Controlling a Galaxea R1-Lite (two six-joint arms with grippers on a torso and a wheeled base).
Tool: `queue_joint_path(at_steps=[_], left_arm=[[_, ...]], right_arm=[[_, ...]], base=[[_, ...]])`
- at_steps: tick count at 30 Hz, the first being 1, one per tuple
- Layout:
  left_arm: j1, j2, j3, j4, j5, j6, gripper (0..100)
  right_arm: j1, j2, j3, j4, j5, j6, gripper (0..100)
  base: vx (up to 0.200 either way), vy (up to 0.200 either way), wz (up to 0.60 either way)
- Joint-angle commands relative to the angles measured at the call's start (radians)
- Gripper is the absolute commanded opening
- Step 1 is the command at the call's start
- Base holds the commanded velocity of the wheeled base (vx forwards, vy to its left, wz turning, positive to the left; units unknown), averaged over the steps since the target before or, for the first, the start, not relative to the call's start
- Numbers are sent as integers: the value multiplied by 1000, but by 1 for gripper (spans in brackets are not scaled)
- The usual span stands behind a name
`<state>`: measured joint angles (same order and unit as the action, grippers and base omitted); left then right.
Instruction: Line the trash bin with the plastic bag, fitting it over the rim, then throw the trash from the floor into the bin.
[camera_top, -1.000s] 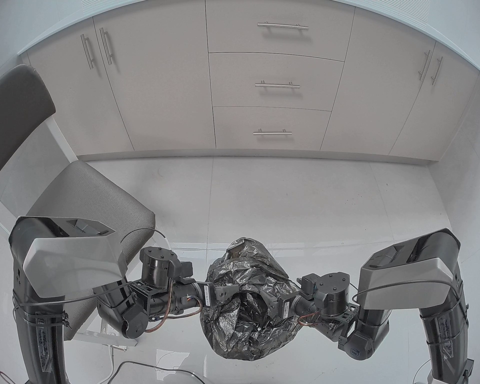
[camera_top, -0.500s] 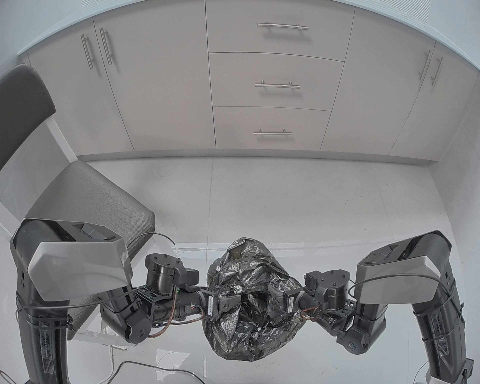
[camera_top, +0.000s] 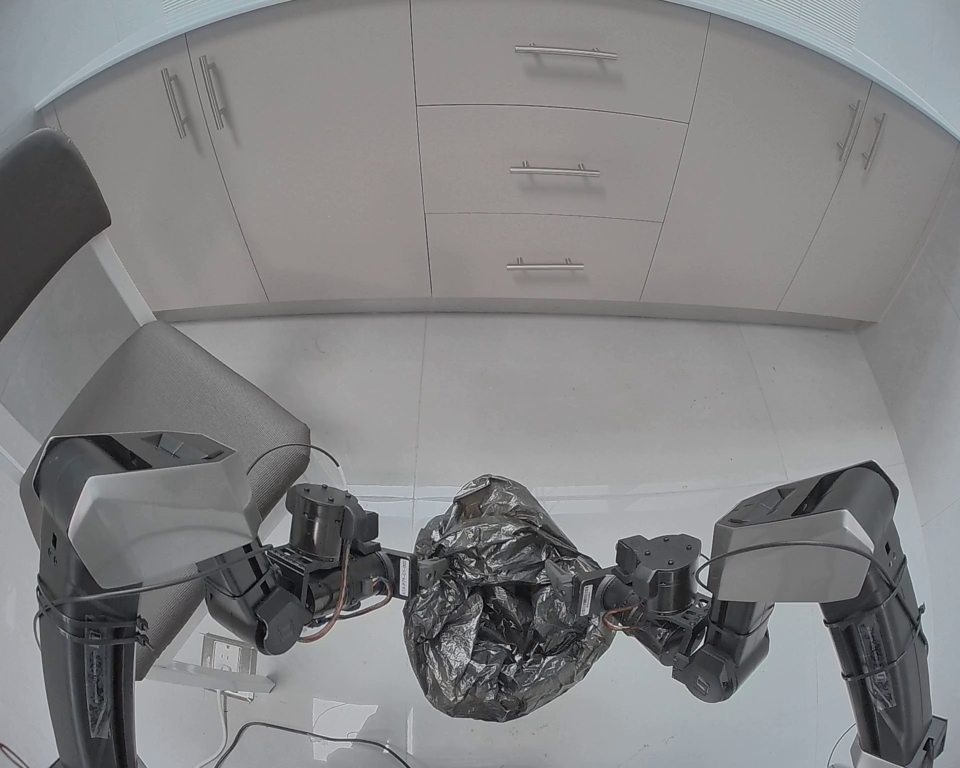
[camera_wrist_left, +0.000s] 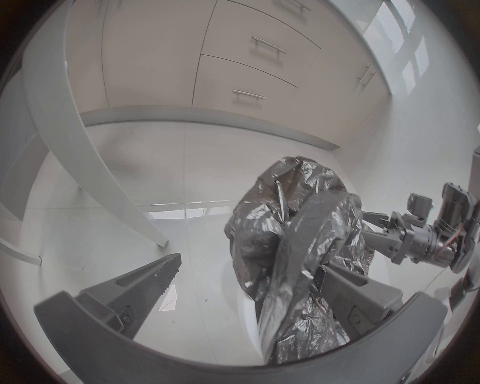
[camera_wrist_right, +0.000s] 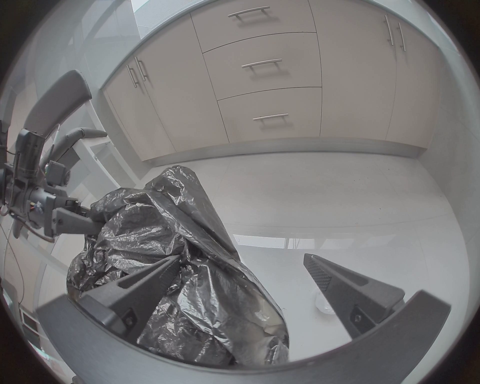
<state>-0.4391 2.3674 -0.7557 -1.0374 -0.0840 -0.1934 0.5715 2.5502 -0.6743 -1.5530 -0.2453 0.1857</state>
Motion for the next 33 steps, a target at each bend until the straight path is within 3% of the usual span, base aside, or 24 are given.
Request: queue_joint_path(at_steps=[1,10,33], left_arm=[[40,4,-83,53,7,2,100],[69,10,-223,194,7,-1,100],[74,65,-238,229,-16,-1,100]], right_arm=[[-1,2,-13,-18,-2,-2,100],[-51,1,-85,-18,0,-61,100],[-87,67,-238,125,8,-77,100]], base=[[0,0,0],[0,0,0],[0,0,0]])
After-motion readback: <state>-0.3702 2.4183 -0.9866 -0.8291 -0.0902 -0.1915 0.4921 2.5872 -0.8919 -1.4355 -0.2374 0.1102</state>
